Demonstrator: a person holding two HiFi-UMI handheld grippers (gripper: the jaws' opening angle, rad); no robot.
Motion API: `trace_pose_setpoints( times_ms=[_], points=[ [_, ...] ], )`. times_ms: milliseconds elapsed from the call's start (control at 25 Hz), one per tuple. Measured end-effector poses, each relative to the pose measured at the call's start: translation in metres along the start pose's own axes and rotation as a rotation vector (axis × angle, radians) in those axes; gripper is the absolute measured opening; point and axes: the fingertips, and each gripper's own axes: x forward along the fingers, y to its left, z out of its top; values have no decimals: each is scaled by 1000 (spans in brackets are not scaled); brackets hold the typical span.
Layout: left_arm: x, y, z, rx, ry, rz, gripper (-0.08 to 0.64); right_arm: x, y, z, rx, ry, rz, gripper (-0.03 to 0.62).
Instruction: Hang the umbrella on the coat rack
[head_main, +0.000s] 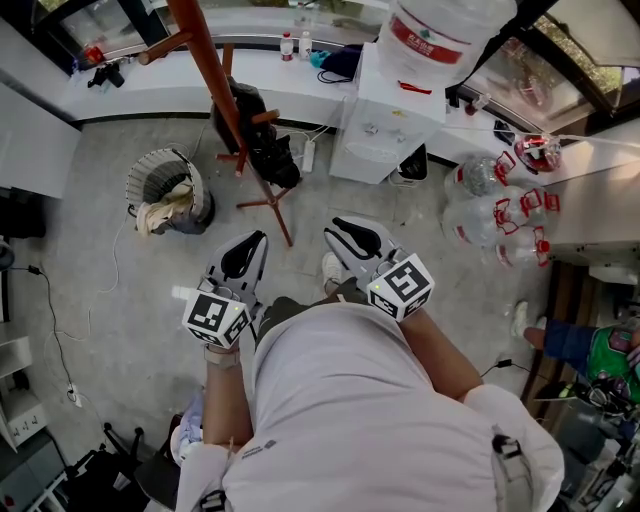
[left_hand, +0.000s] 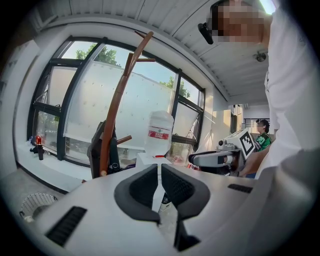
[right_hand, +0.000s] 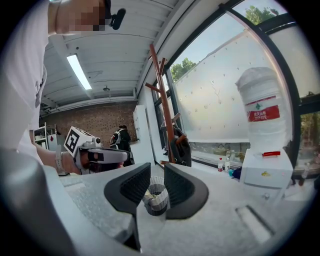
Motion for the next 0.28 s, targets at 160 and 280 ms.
trace_pose_setpoints(
  times_ms=[160,280],
  points=[
    [1,0,-3,-11,3,0,3,-1,-2,-3,7,9,-9,91],
    [1,0,-4,-13,5,1,3,-1,-3,-4,9,12,-9,91]
  ],
)
